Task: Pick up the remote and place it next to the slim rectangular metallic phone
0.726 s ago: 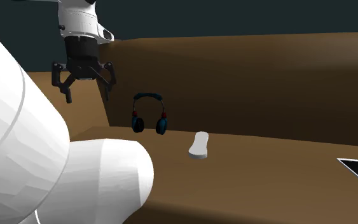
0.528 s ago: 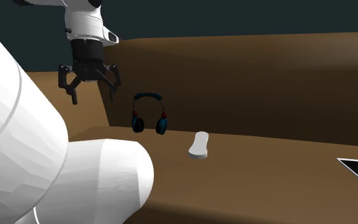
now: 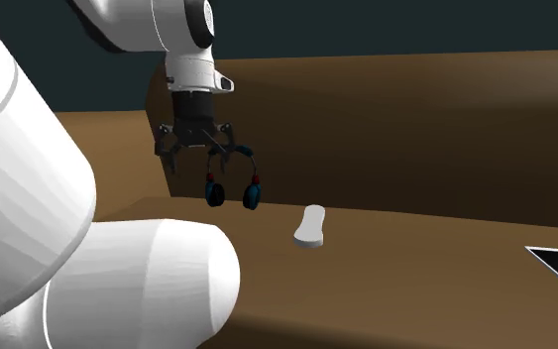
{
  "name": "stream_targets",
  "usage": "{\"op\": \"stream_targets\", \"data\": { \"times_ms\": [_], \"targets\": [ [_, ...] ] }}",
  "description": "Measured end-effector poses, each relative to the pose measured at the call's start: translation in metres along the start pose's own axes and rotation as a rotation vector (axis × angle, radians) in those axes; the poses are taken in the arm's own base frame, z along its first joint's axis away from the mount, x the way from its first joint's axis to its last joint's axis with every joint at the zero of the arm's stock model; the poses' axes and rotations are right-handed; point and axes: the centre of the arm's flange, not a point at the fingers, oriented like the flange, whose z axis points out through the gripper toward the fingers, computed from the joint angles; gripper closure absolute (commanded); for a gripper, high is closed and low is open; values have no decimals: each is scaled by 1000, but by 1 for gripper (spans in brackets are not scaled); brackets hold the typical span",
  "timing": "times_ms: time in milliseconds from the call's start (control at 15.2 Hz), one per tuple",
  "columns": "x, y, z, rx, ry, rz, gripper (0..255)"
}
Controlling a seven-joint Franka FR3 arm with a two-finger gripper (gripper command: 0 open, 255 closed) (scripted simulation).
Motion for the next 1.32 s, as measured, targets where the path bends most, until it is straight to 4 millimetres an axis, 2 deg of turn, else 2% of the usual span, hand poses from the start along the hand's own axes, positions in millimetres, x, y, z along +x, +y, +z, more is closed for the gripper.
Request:
{"op": "stream_targets", "data": {
  "times_ms": [132,594,1320],
  "targets": [
    [14,23,8,2,6,31,0],
    [41,102,44,10,33,137,0],
    [64,233,102,22,74,303,0]
  ]
}}
